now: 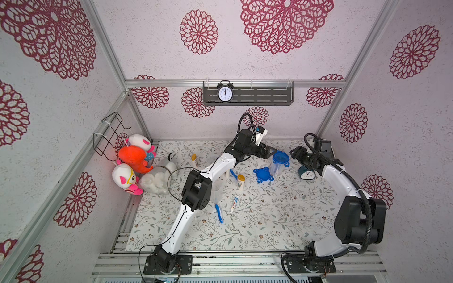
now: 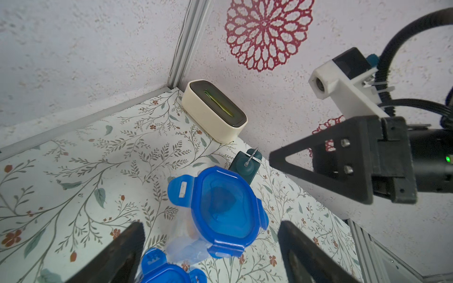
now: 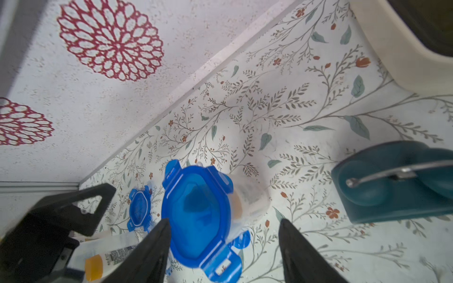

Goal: Pack away toiletry kits
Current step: Close the fastener on the container.

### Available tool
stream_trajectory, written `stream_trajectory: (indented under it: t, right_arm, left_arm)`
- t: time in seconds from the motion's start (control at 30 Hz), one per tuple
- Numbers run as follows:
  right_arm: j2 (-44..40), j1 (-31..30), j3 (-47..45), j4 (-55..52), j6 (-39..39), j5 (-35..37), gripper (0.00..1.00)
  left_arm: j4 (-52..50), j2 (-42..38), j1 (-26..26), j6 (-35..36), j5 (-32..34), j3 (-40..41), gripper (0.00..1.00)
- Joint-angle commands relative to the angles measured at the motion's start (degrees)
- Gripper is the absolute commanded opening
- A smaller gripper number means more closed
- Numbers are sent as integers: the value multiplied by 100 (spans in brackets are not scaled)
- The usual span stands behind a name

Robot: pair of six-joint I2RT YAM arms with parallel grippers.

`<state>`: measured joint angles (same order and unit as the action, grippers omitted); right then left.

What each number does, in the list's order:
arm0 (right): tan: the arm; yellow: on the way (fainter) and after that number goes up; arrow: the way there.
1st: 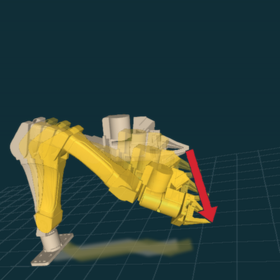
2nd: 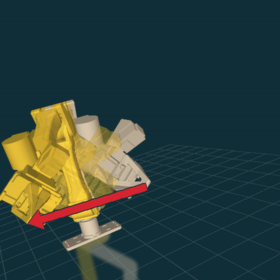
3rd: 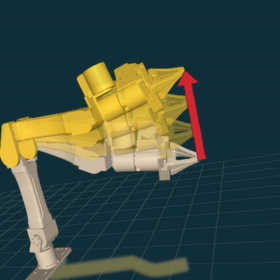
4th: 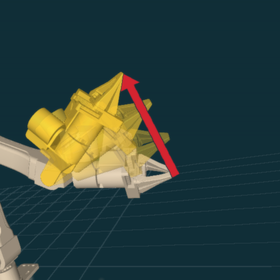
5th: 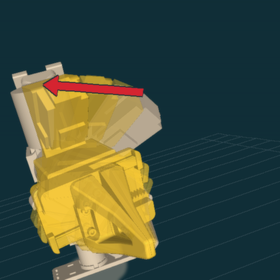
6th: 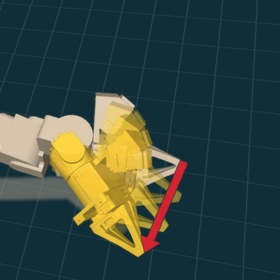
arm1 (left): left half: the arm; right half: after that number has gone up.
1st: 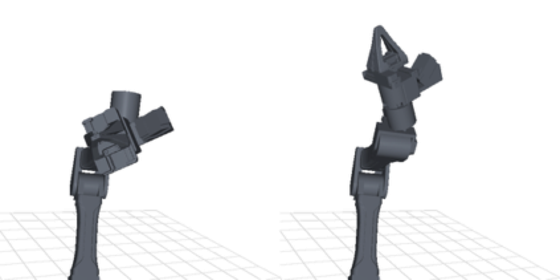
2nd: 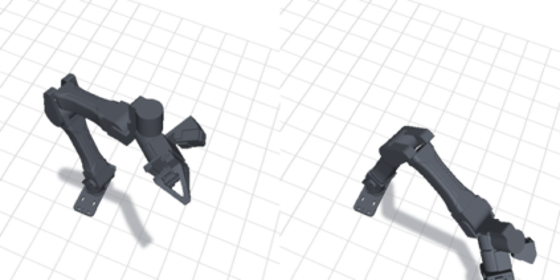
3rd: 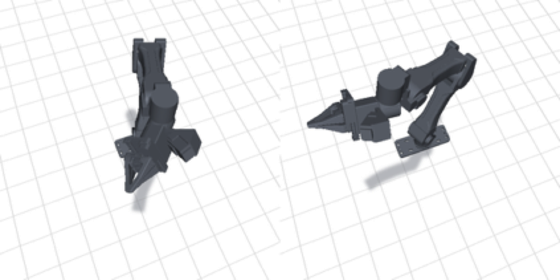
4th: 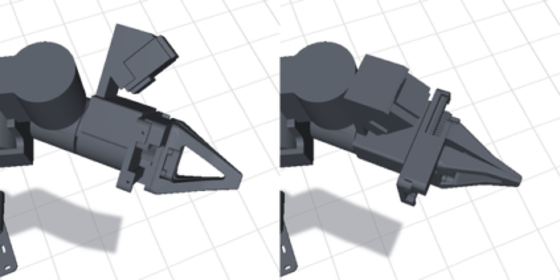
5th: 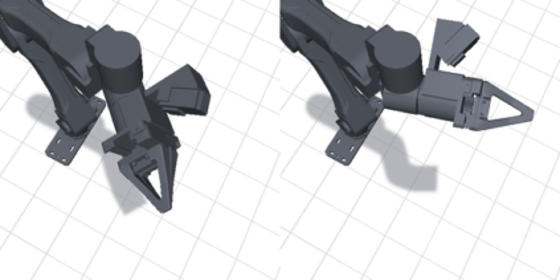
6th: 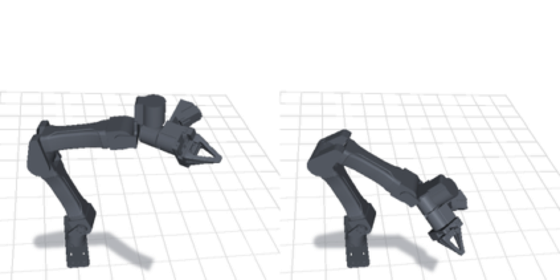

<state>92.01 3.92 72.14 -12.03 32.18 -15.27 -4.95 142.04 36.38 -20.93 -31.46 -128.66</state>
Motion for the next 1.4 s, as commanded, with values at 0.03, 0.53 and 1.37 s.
stream_trajectory:
  t: [0.03, 0.53, 1.37]
  right_arm:
    - [491, 144, 418, 230, -507, -820, 73]
    - [1635, 179, 1037, -216, -2278, -2701, 74]
    - [2000, 135, 777, -25, -1987, -3491, 64]
  left_arm:
    - [202, 74, 10, -22, -123, -114, 86]
    - [-23, -94, -25, 366, 135, 267, 87]
    - [90, -791, -265, 507, 371, 1126, 90]
